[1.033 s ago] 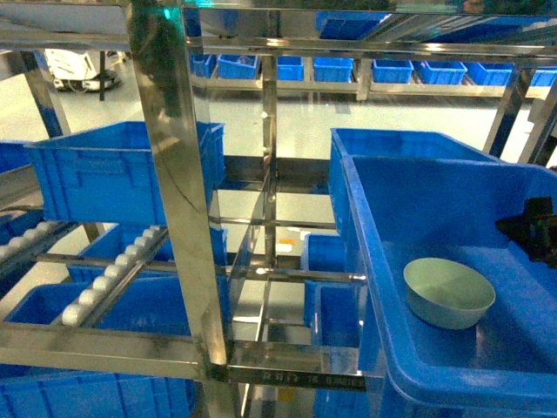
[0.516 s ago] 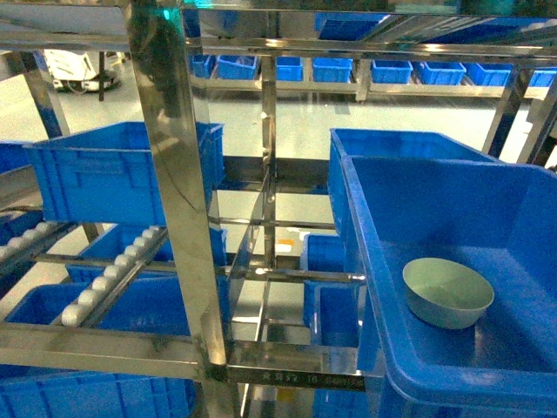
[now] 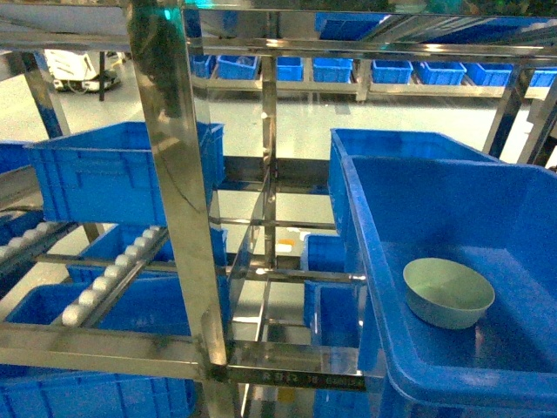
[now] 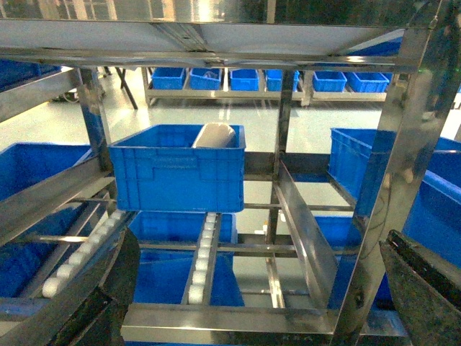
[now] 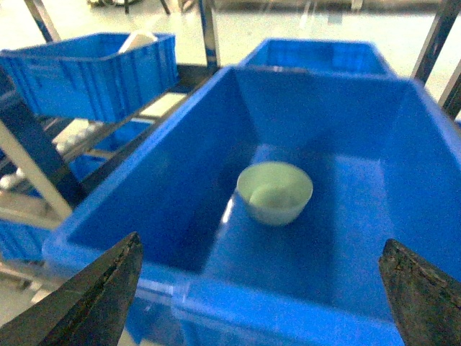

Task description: Place green bowl on second shelf with right arm

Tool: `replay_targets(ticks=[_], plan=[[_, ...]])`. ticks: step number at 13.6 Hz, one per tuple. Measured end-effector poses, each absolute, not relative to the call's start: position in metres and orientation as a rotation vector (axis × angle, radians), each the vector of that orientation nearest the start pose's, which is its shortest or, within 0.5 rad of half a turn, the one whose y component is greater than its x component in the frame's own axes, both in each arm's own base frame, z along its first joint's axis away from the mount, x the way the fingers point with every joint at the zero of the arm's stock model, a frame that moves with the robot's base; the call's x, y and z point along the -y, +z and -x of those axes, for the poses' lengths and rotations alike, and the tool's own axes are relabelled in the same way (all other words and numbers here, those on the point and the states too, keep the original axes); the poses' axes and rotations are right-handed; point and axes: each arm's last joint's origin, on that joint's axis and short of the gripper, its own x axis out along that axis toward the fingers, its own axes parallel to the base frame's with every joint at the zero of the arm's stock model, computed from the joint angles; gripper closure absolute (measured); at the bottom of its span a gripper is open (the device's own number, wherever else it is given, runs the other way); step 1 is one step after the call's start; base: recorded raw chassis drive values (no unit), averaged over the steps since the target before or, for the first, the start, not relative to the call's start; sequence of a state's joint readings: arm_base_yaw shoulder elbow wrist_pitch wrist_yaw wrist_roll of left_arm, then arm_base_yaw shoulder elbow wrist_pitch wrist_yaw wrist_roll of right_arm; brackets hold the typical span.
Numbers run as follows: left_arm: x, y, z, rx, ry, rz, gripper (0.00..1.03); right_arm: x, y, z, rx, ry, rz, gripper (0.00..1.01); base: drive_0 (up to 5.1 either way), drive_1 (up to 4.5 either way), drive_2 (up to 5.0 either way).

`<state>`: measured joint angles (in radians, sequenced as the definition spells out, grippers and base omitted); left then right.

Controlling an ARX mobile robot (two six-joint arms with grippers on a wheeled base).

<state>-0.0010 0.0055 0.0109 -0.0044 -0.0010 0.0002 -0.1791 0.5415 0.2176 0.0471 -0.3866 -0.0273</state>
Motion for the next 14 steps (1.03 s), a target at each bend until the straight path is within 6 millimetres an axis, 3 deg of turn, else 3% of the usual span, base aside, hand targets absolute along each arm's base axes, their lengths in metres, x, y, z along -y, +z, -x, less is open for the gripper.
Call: replay_targets(ticks=[2, 3, 8, 10, 14], plan=[[0.0, 0.166, -0.097, 0.001, 0.0, 0.0, 0.05, 0.019, 0.176, -0.109, -0.303, 0.208, -0.076, 0.03, 0.0, 0.0, 0.0], [0.0, 0.166, -0.097, 0.001, 0.0, 0.0, 0.05, 0.023, 0.189, -0.111, -0.231, 0.17, -0.057, 0.03, 0.0, 0.0, 0.0], [0.0, 0.166, -0.097, 0.001, 0.001, 0.0, 0.05, 0.026, 0.205, -0.127, -0.131, 0.122, -0.064, 0.03, 0.0, 0.0, 0.0], [0.0, 0.166, -0.097, 0.001, 0.0, 0.0, 0.05, 0.02, 0.205, -0.124, 0.009, 0.03, -0.005, 0.23, 0.0, 0.0, 0.0], [0.0, 0.166, -0.097, 0.001, 0.0, 0.0, 0.05, 0.009, 0.187, -0.116, -0.007, -0.003, -0.008, 0.76, 0.0, 0.0, 0.0]])
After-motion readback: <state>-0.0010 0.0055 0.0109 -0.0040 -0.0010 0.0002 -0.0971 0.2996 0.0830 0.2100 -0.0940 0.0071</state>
